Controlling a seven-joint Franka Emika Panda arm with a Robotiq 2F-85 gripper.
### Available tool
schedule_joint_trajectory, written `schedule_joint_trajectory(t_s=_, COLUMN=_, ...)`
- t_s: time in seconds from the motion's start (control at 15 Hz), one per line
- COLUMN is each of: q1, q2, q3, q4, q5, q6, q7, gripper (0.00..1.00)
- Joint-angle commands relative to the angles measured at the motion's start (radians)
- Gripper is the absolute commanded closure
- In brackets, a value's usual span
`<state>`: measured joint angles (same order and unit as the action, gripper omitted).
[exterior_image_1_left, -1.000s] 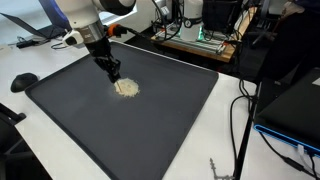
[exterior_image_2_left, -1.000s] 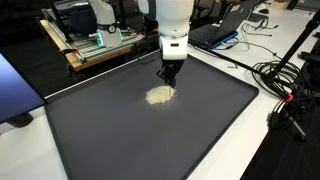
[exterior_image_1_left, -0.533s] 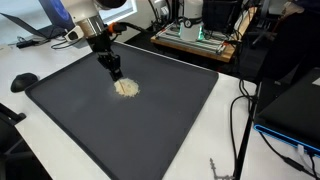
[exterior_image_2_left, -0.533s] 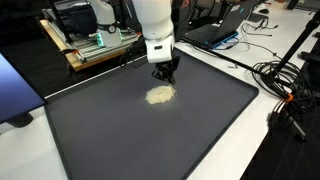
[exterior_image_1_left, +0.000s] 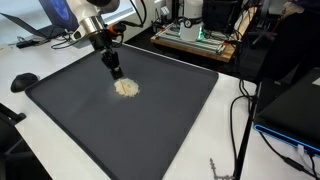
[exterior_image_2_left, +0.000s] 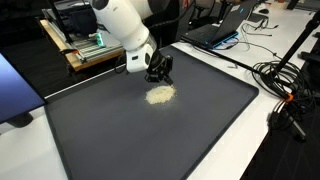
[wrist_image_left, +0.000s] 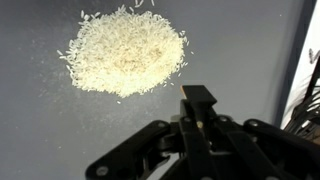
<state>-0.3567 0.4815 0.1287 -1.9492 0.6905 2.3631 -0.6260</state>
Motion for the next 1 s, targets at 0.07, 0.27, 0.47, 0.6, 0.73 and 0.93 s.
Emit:
schedule_joint_trajectory(t_s=0.07, q1=0.016, q2=-0.002, q3=-0.033, q4=-0.008, q5=0.071, q6=-0.011, q7=-0.046, gripper=0.88)
schedule_joint_trajectory(t_s=0.27, q1=0.014, q2=-0.003, q3=-0.032, q4=-0.009, q5=0.077, q6=-0.011, q7=-0.049, gripper=0.88)
schedule_joint_trajectory(t_s=0.47, q1=0.004, q2=0.0, q3=-0.026, q4=0.007, q5=0.086, q6=-0.07, q7=-0.084, gripper=0.97)
schedule_joint_trajectory(t_s=0.6, q1=-0.015, q2=0.004, q3=-0.024, q4=0.02, q5=0.108, q6=-0.133, q7=-0.128, gripper=0.97)
schedule_joint_trajectory(t_s=0.73, q1=-0.024, q2=0.008, q3=-0.035, q4=0.03, q5=0.135, q6=-0.187, q7=-0.163, gripper=0.97)
schedule_joint_trajectory(t_s=0.93, q1=-0.031, q2=0.02, q3=-0.067, q4=0.045, q5=0.191, q6=-0.249, q7=-0.204, gripper=0.97)
